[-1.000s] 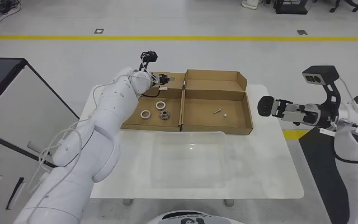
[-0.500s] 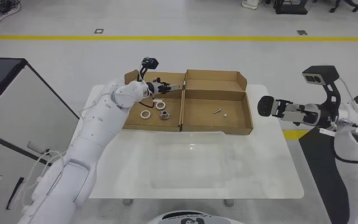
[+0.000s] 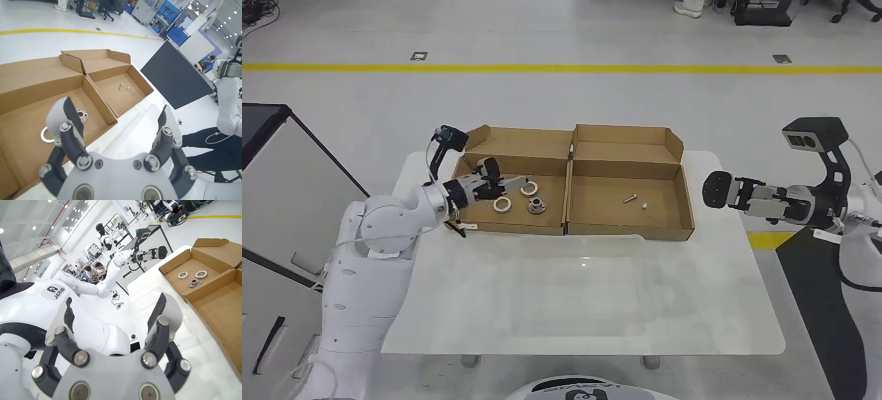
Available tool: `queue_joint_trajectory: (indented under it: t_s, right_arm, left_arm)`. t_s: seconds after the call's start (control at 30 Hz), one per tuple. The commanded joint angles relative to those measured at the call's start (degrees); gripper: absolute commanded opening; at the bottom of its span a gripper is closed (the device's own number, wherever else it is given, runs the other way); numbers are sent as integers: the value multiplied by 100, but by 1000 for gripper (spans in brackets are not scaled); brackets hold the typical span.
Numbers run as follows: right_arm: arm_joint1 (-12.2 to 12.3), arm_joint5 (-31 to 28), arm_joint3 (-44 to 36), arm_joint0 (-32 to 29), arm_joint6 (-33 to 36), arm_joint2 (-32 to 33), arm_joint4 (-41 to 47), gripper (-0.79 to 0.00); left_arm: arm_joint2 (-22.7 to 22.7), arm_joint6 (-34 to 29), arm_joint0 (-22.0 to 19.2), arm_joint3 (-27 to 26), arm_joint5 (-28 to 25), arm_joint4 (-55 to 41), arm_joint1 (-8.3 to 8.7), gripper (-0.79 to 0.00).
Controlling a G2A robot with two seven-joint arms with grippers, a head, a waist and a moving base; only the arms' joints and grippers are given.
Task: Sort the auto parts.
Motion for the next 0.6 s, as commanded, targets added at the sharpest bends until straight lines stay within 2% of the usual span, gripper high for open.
queue_joint_trajectory:
  t_s: [0.0, 0.17, 0.57]
  right_arm:
    - [0, 0, 0, 0, 0, 0, 0, 0]
    - [0, 0, 0, 0, 0, 0, 0, 0]
    - [0, 0, 0, 0, 0, 0, 0, -1]
  left_arm:
    - [-244, -16, 189, -86, -122, -239, 39, 0]
    - [-622, -111, 476, -113, -359, -607, 113, 0]
    - [-622, -110, 476, -113, -359, -606, 113, 0]
